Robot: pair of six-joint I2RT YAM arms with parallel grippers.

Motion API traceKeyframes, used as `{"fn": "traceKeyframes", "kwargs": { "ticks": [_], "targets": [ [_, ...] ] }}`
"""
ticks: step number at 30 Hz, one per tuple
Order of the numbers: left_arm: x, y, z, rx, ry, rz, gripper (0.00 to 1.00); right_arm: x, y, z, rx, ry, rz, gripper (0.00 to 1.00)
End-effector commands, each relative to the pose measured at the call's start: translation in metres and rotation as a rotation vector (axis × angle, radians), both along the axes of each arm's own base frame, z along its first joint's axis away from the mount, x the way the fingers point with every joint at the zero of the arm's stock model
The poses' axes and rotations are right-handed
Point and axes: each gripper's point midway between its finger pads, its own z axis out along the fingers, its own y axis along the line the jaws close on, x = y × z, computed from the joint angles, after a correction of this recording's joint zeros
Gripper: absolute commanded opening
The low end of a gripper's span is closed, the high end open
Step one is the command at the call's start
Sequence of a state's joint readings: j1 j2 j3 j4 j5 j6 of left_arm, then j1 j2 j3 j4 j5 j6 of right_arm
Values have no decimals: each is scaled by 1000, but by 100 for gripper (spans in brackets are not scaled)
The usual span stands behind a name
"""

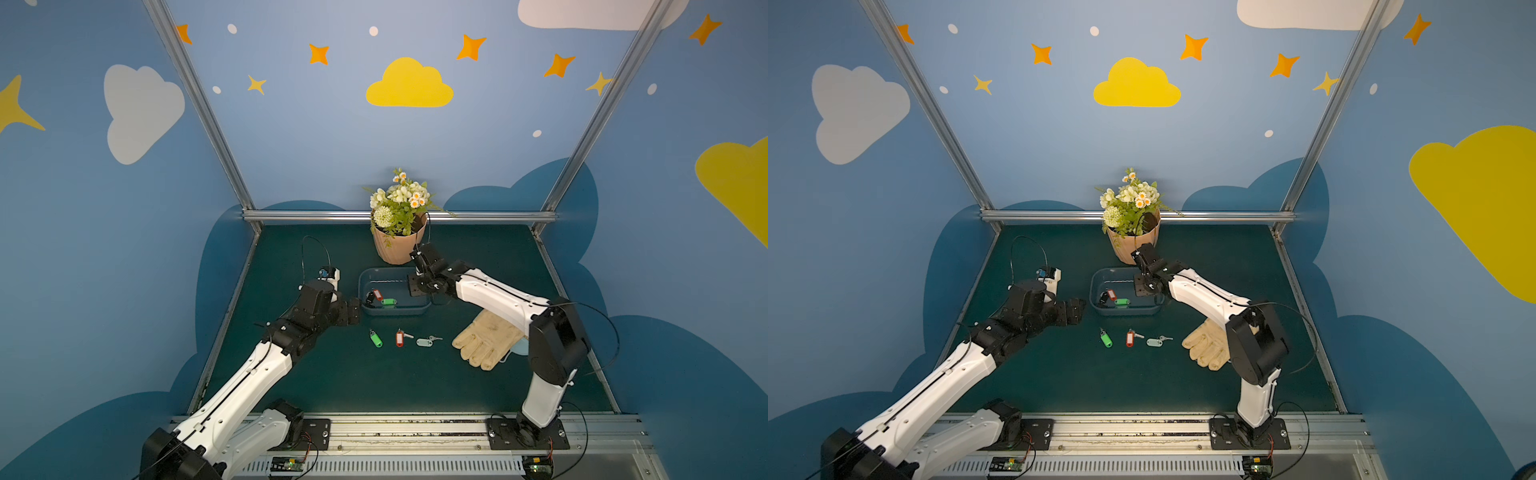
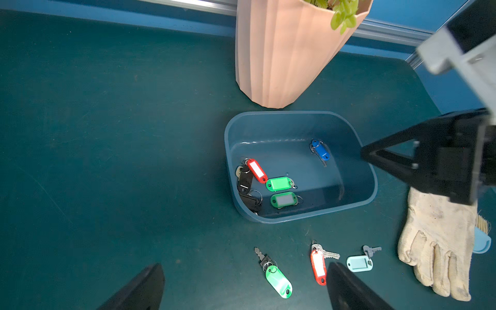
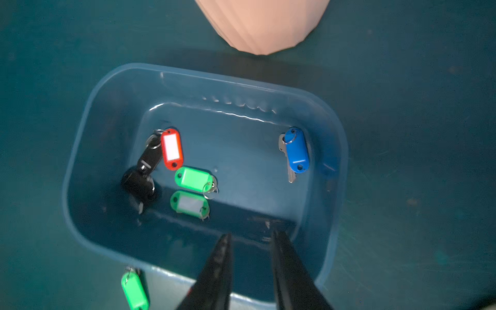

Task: Take the keys out of the storage box
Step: Pick up the key from the storage box.

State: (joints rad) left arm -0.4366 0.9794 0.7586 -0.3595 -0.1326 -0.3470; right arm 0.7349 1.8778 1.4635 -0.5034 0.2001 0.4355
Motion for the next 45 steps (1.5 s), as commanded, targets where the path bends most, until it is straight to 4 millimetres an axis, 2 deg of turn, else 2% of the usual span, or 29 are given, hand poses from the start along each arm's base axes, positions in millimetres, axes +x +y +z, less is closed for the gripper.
{"fn": "traceKeyframes", "kwargs": {
  "ticks": [1,6,14,30,33,37,42,45],
  "targets": [
    [-2,5,2,13,-10,11,100,18,-5,-11,-27,-15,-108,35],
    [-2,4,1,12,-9,6,100,40,-2,-28,-32,-9,-157,36],
    [-4,6,4,10,-18,11,100,56,-7,-59,-75,24,-212,35],
    [-3,7,3,17,-17,14,100,77,-3,-86,-104,14,-236,36],
    [-3,8,3,20,-18,16,100,79,-3,-91,-107,16,-238,32],
    [-3,8,2,23,-15,18,100,81,-3,-92,-109,14,-231,22],
    [-3,9,2,26,-16,21,100,83,1,-88,-108,4,-203,5],
    [-3,9,2,27,-15,22,100,81,3,-82,-103,0,-186,0]
  ]
}}
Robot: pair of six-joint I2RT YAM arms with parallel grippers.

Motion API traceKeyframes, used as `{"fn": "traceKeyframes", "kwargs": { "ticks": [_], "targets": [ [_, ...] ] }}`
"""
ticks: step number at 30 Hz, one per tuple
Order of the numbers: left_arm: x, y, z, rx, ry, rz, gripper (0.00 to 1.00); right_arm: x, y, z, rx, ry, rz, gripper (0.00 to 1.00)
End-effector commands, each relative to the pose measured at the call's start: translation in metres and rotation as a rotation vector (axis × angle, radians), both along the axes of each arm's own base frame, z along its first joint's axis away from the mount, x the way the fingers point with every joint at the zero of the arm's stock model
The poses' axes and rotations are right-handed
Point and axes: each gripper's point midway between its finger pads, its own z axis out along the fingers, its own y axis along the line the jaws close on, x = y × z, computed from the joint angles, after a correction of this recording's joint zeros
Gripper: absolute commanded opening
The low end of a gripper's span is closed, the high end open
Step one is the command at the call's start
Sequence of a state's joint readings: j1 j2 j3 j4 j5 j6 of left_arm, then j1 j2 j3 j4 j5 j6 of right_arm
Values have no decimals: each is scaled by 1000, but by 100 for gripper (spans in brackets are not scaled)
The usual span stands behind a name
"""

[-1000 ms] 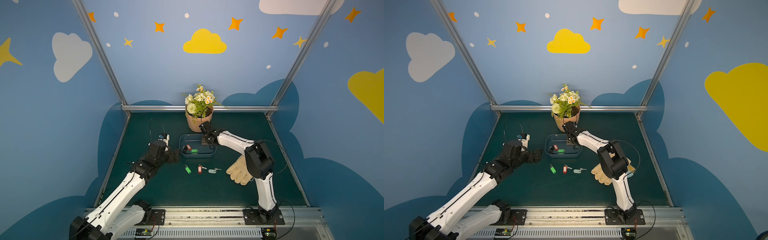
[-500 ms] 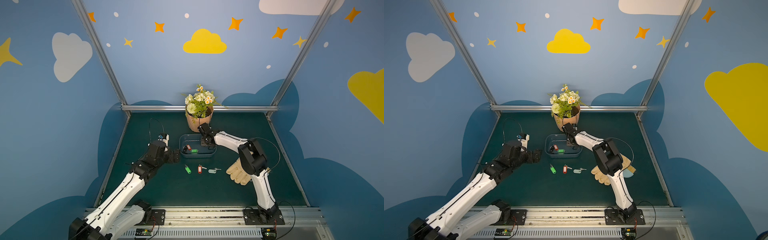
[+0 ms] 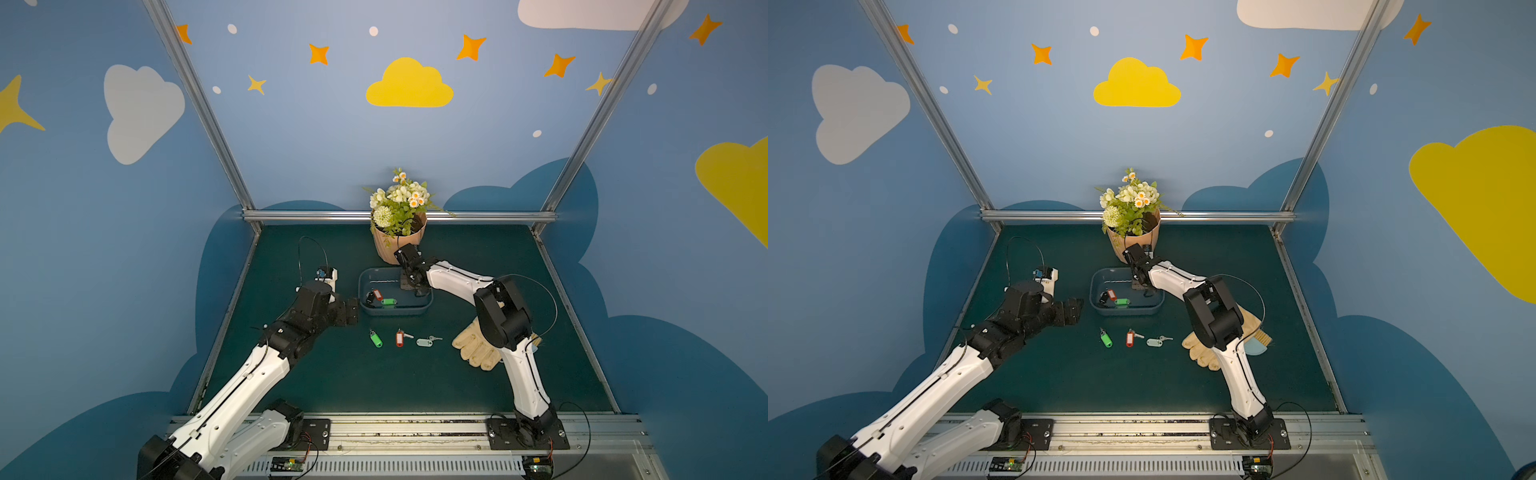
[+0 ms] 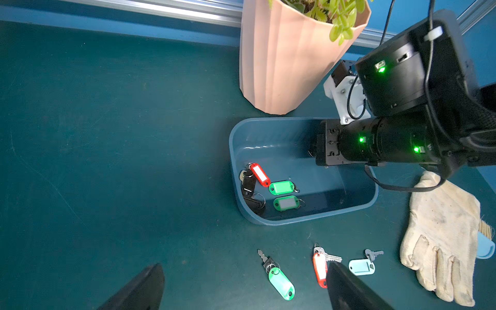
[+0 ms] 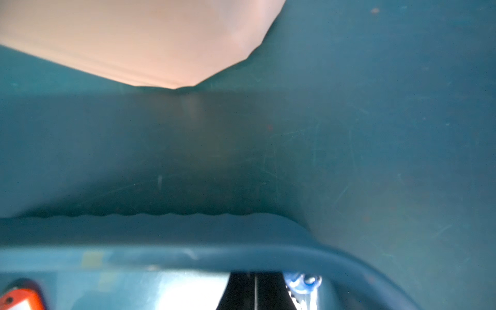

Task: Take the keys out of the storage box
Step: Pick up the key from the storage box, then place the key at the center of the board.

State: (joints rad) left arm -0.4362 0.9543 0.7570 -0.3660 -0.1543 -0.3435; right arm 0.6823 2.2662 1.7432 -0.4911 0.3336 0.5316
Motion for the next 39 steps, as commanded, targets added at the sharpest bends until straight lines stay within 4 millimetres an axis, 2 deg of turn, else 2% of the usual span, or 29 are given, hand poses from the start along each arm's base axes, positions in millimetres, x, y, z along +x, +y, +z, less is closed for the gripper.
{"fn": "traceKeyframes", "kwargs": {
  "ticks": [1,14,18,22,26,30,36,39],
  "targets": [
    [-2,4,-3,19,5,6,100,4,3,5,1,-13,22,0],
    [-2,4,-4,17,5,4,100,-18,11,67,80,-77,141,0],
    [-2,4,-3,13,2,2,100,-30,12,89,117,-95,192,0],
    [-2,3,-2,10,1,1,100,-51,17,113,178,-91,279,0],
    [-3,3,-1,5,-3,-1,100,-91,16,132,248,-61,395,0],
    [-2,1,-2,1,-1,-6,100,-148,9,144,261,-69,540,0],
    [-1,-1,-1,-11,-2,-13,100,-238,-19,132,281,-6,688,0],
    [0,-4,0,-21,1,-20,100,-265,-32,111,319,60,668,0]
  ]
}}
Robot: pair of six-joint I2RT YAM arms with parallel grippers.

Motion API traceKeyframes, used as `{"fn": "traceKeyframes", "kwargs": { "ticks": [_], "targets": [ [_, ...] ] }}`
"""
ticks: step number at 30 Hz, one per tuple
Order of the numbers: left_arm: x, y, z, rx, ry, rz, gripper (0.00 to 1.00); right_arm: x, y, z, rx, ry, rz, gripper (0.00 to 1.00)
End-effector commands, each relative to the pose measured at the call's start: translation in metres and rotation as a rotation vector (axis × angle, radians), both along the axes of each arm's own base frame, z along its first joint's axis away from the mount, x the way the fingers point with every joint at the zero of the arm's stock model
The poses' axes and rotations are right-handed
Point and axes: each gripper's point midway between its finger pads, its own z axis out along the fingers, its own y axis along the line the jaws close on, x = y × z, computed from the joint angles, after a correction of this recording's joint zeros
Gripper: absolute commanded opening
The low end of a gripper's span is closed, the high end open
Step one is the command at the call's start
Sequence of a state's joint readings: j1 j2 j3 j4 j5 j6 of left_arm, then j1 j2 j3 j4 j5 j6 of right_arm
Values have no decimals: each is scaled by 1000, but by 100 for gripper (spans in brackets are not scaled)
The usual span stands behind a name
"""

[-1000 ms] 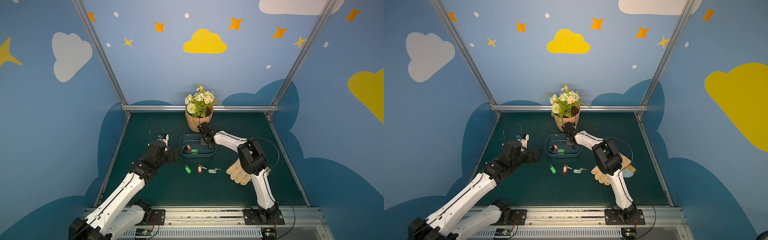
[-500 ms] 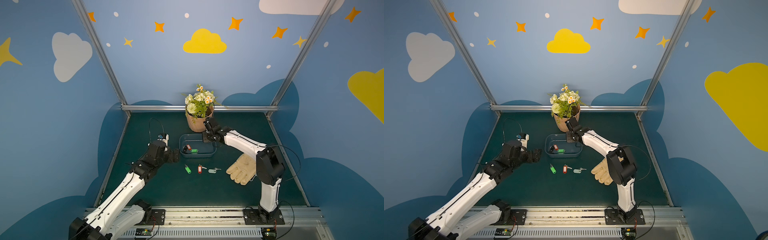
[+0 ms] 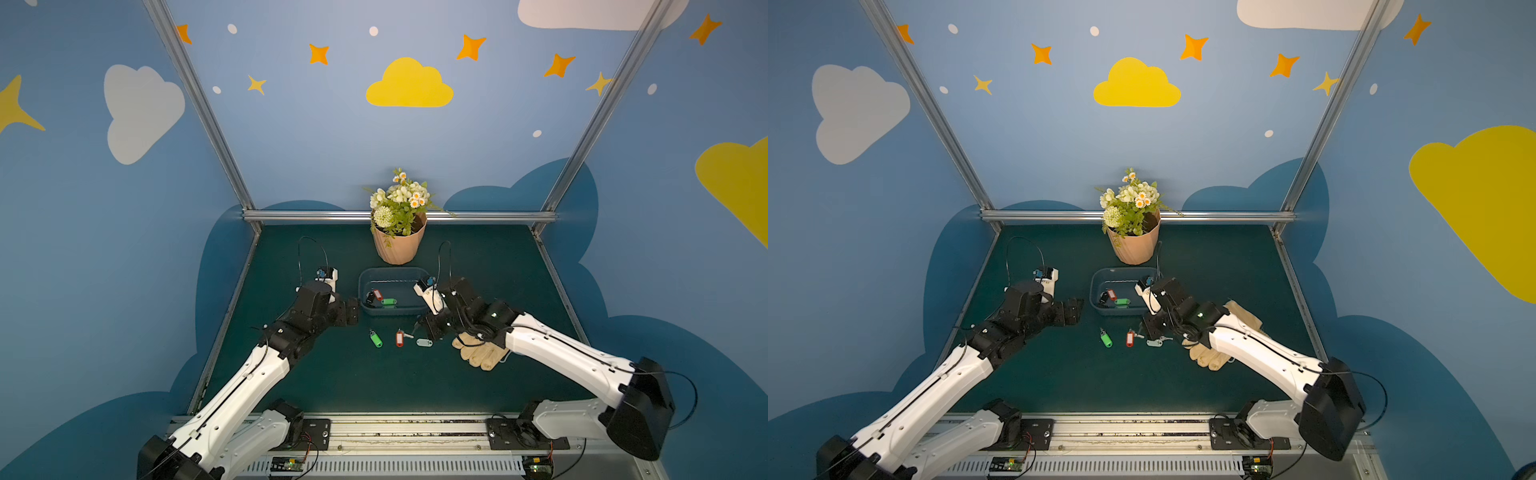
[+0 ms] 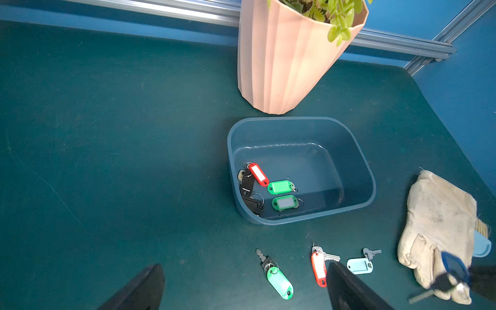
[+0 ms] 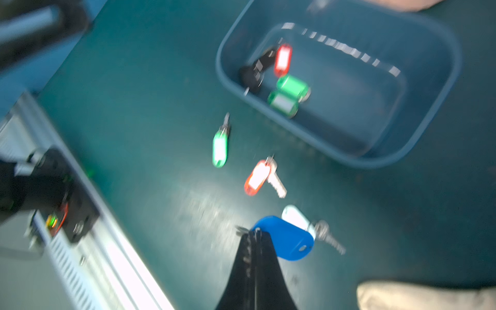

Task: Take the keys out of the storage box
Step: Place the key at the center of the board.

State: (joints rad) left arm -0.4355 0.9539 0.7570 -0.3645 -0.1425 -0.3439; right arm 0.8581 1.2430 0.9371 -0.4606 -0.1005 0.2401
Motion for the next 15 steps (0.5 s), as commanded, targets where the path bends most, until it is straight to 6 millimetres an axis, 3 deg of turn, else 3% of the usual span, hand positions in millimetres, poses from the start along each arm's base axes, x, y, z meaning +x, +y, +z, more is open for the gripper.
{"fn": "traceKeyframes", "kwargs": {
  "ticks": [1,6,15],
  "targets": [
    [1,-3,-1,-17,3,-15,100,-31,-14,-30,-8,110,8,0],
    [1,-6,1,-28,4,-24,100,-49,-41,-70,-105,215,-92,0],
    [-2,-7,3,-40,1,-31,100,-50,-36,-105,-178,290,-121,0]
  ]
}}
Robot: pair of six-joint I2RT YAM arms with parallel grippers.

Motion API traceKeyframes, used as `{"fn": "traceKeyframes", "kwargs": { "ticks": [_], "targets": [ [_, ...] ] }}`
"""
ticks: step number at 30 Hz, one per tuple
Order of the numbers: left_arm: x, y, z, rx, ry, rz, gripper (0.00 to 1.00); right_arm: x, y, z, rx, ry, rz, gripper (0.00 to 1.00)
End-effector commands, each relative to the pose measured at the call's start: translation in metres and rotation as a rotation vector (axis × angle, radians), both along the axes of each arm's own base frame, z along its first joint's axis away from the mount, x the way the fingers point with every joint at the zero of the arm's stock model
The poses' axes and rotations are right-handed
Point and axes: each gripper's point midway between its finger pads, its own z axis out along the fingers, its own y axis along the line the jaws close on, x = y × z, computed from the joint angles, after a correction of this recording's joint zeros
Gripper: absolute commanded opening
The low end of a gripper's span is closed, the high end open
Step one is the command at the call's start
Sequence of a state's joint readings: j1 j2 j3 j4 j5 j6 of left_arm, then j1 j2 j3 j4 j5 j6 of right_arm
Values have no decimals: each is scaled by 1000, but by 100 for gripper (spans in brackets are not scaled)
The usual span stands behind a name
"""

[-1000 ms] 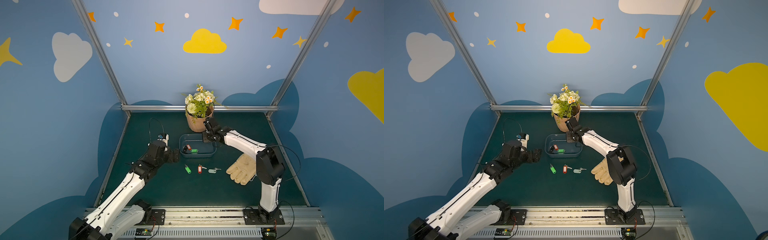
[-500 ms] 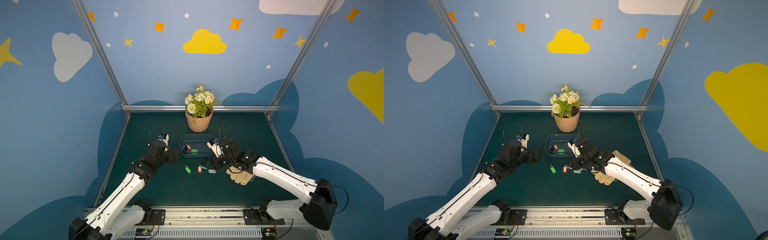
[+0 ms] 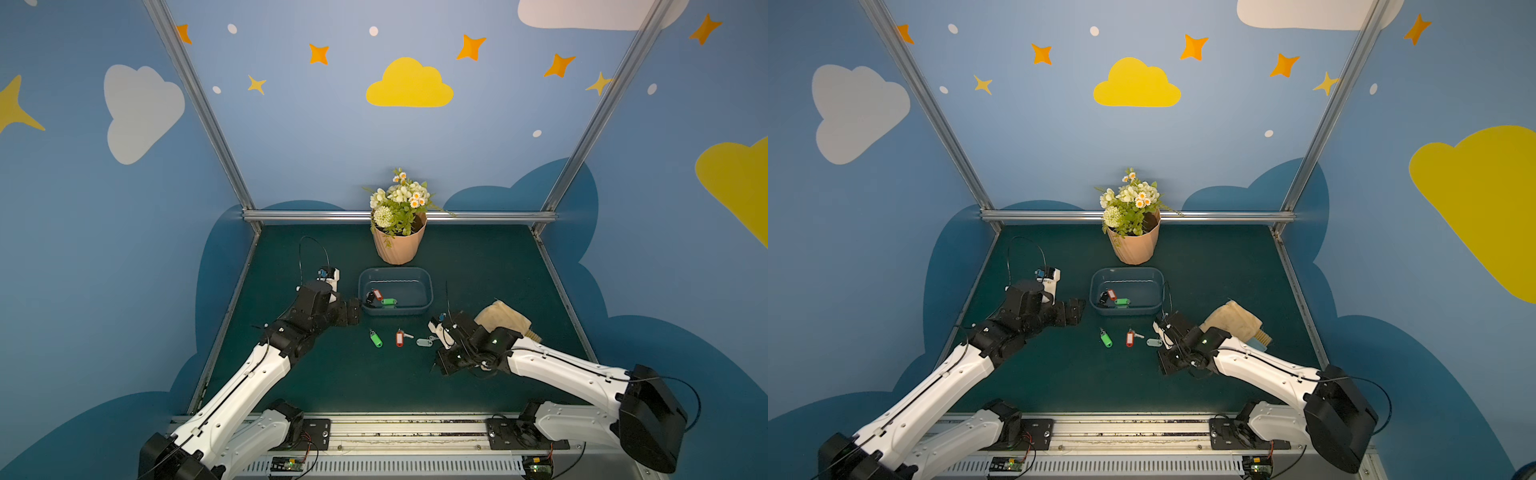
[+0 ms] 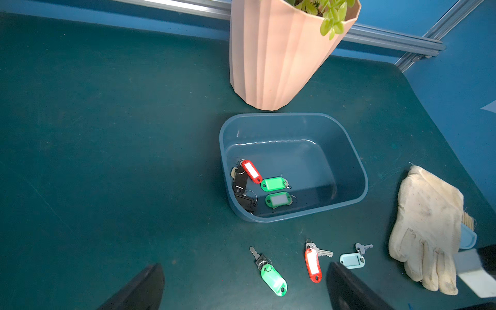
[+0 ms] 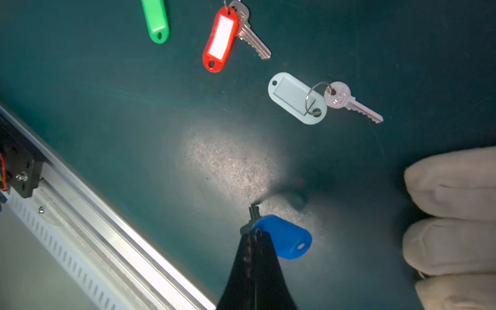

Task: Take the keys out of the storage box
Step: Place the key at the center of the board, then adjust the key at the center of the board.

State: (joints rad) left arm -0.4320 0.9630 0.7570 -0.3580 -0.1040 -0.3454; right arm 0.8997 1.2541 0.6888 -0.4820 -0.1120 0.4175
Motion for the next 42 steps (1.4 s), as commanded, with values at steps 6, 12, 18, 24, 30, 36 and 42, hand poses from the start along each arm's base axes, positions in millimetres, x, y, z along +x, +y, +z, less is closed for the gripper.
{"fn": "traceKeyframes", "kwargs": {
  "ticks": [6,12,18,24,30,36,42],
  "targets": [
    [-3,-1,6,-24,-18,-7,100,15,15,-20,-64,31,-33,0],
    [-2,-2,5,-22,-14,-9,100,27,14,-26,-119,16,-57,0],
    [-3,-1,5,-20,-14,-8,100,37,21,-33,-147,25,-81,19],
    [-4,1,5,-19,-19,-4,100,45,14,-29,-181,-1,-116,44],
    [-3,0,3,-13,-11,-8,100,59,7,-32,-199,1,-169,32],
    [-3,1,4,-9,-14,-3,100,71,15,-39,-196,18,-167,22],
    [-4,3,7,-8,-22,5,100,81,19,-48,-223,21,-173,17]
  ]
}}
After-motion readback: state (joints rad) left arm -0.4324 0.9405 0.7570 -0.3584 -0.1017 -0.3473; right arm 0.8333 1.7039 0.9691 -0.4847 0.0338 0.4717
